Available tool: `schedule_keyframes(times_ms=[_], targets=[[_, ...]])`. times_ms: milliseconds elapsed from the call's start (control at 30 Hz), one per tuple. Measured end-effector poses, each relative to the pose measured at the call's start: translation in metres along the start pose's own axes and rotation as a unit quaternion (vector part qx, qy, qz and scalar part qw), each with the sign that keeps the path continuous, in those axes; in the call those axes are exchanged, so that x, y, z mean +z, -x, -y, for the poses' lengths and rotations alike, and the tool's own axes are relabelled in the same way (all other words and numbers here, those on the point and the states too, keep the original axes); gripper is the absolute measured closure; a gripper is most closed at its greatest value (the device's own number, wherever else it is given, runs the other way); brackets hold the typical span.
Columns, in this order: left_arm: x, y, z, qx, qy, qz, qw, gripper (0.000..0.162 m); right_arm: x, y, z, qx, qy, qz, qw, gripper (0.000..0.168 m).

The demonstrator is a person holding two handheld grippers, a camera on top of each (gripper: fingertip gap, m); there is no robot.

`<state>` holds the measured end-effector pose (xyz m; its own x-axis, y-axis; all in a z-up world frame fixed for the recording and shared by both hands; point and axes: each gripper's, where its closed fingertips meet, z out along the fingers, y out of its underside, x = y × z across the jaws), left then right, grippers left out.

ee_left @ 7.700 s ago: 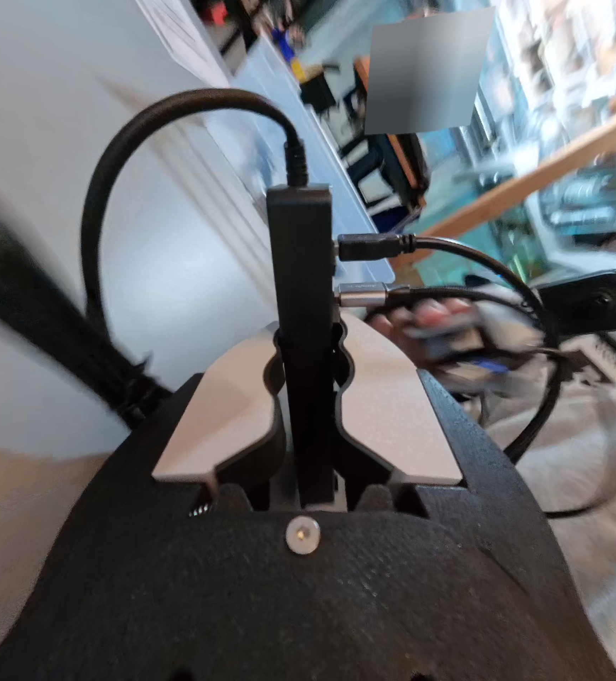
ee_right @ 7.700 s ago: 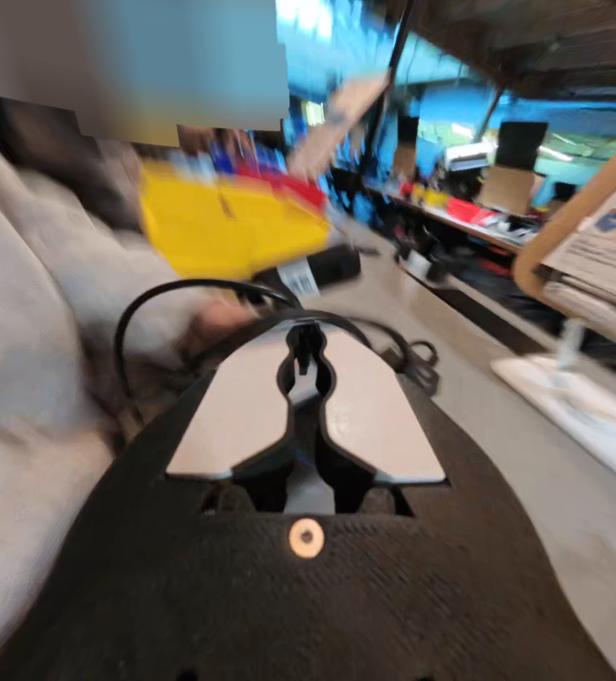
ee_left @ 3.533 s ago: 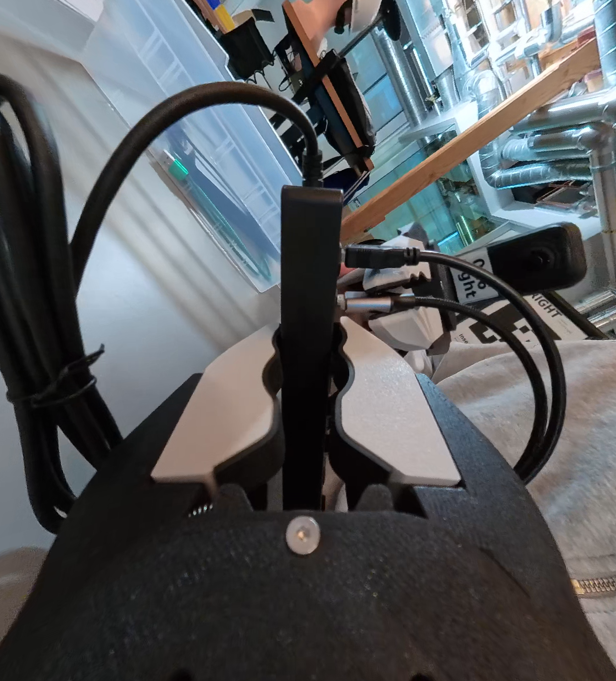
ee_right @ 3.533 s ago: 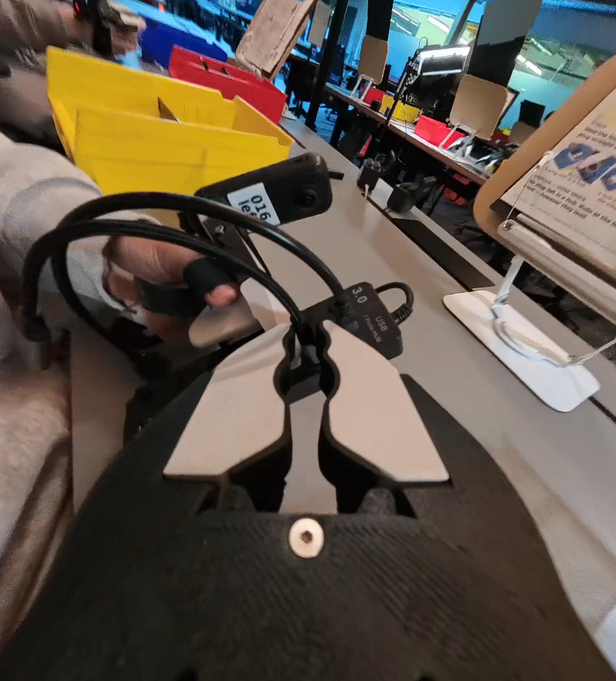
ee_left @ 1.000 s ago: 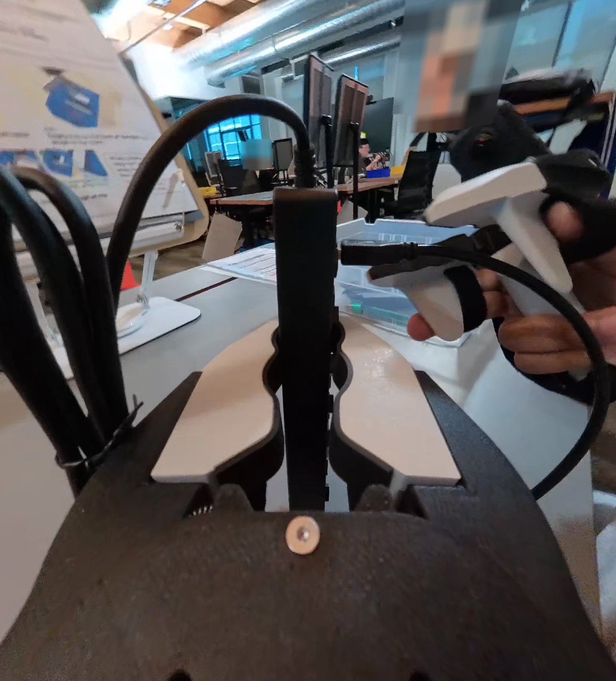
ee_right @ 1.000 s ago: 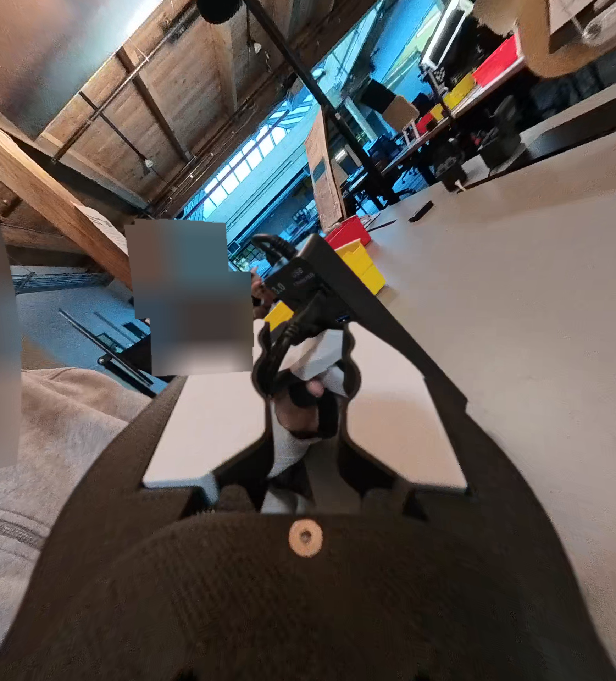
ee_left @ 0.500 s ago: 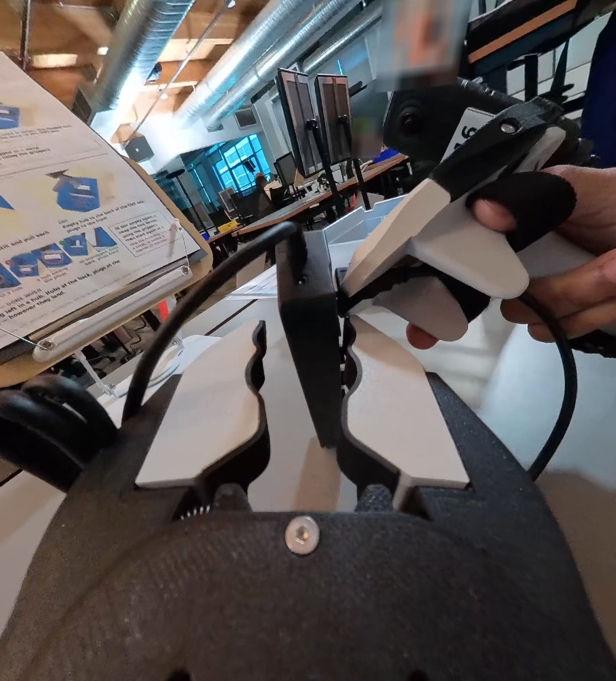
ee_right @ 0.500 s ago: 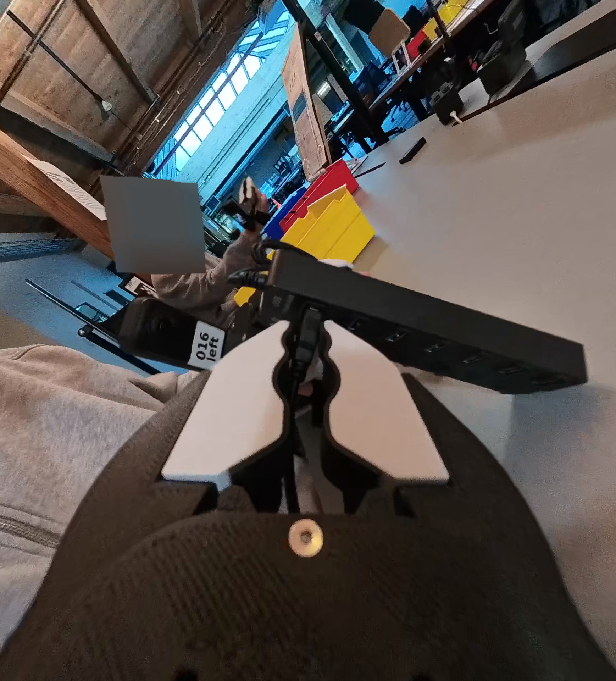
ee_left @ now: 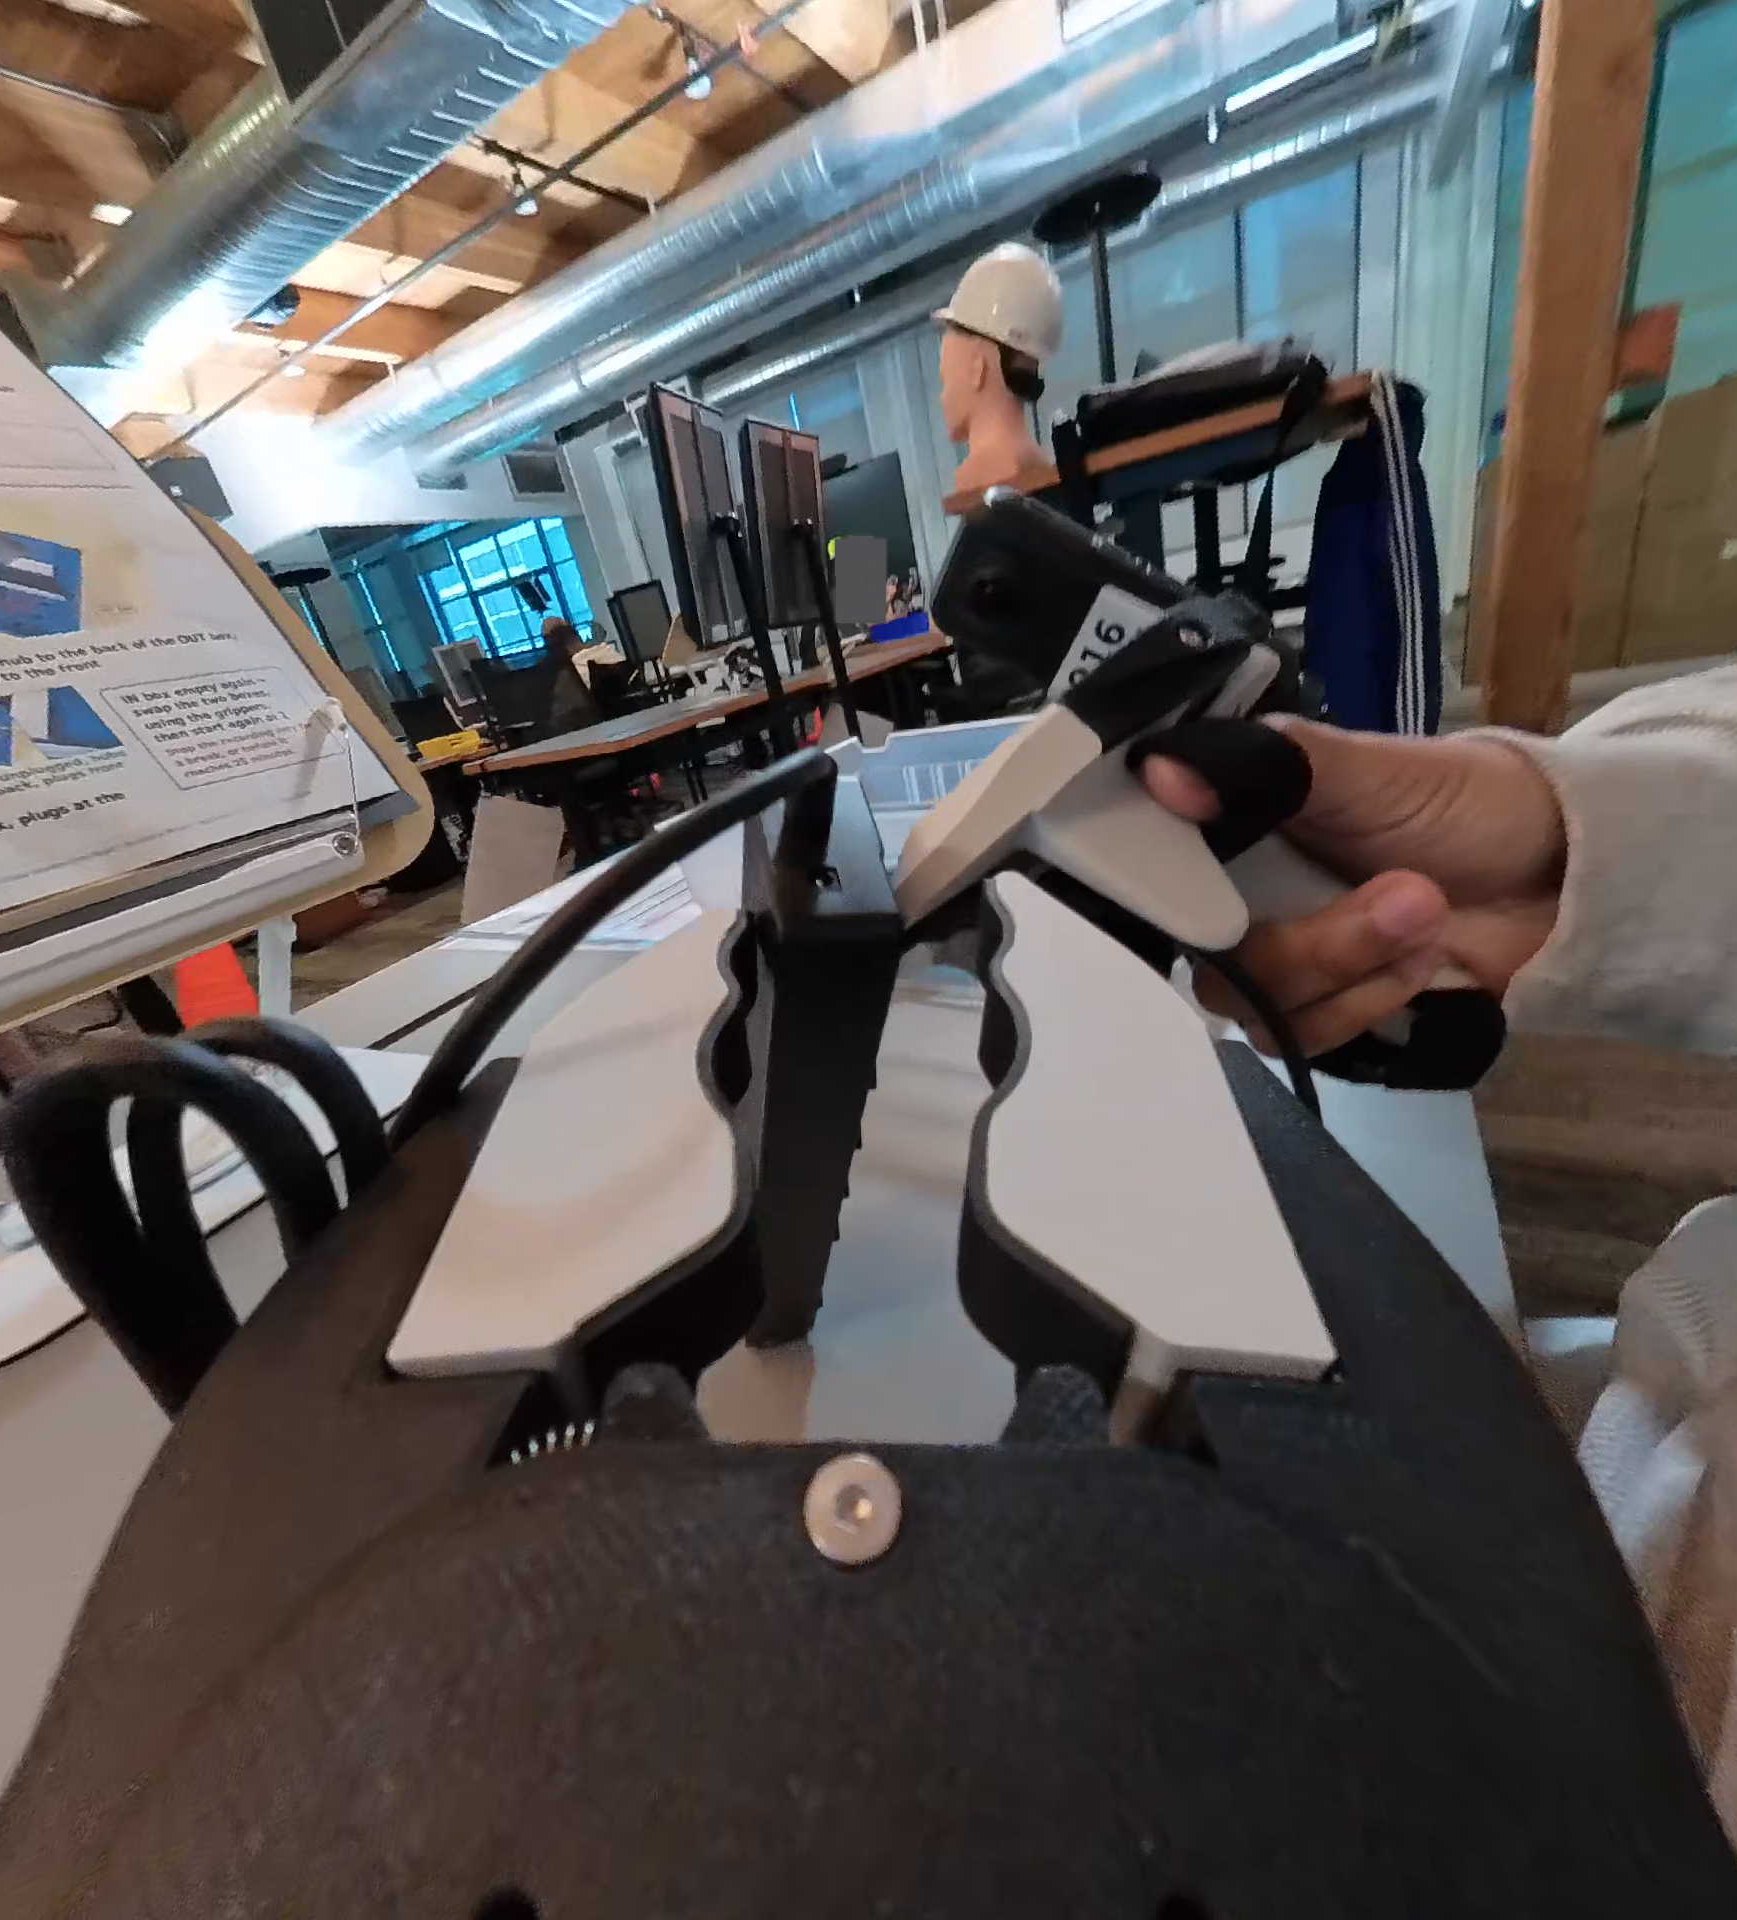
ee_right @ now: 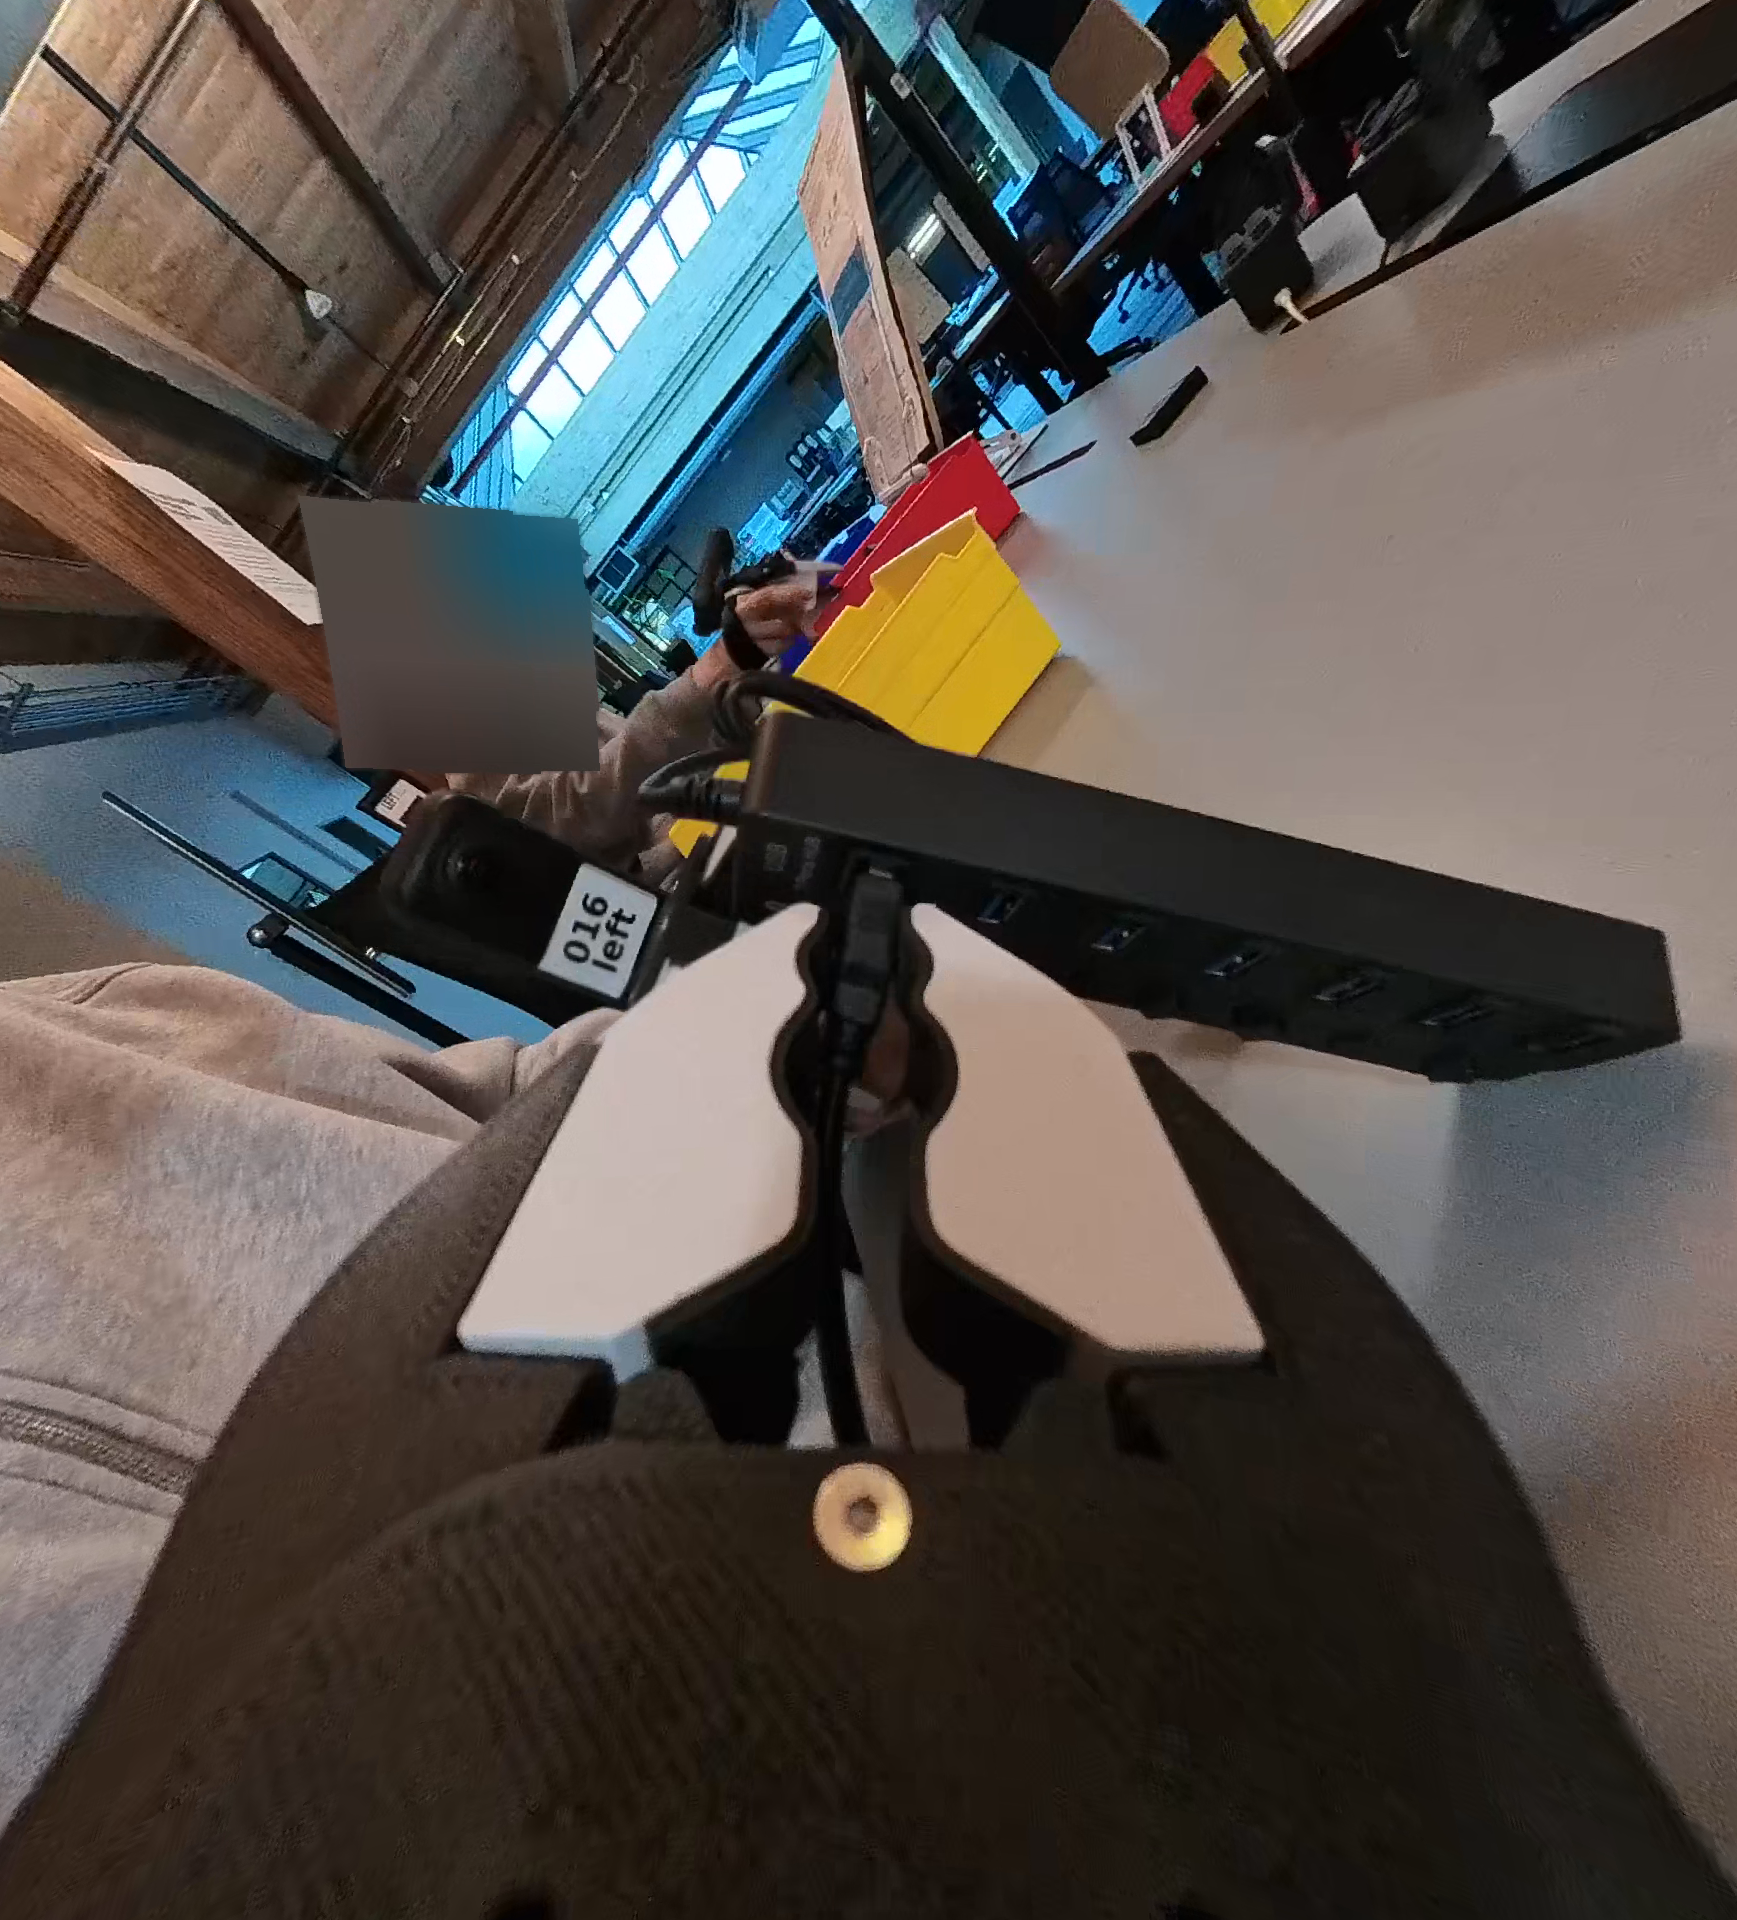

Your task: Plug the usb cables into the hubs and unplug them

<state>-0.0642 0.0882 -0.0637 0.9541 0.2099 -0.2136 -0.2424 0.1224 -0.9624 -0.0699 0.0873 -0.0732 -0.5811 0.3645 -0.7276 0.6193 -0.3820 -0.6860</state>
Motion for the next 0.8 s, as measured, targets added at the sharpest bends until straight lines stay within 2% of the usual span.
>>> schedule_keyframes(times_ms=[233,400,600,800], targets=[[0.001,0.008,-0.005,0.018,0.034,0.023,0.999,0.134,0.0,-0.003,-0.001,-0.015,0.001,-0.011,1.0,0.157],[0.002,0.012,-0.008,0.078,0.076,0.037,0.993,0.136,-0.002,-0.005,-0.001,-0.038,0.009,-0.032,0.999,0.156],[0.003,0.015,-0.008,0.116,0.087,0.077,0.986,0.136,-0.002,-0.007,0.0,0.019,0.009,-0.017,1.0,0.158],[0.004,0.018,-0.004,0.088,0.092,0.101,0.987,0.136,-0.003,-0.005,0.005,-0.034,-0.002,-0.057,0.998,0.156]])
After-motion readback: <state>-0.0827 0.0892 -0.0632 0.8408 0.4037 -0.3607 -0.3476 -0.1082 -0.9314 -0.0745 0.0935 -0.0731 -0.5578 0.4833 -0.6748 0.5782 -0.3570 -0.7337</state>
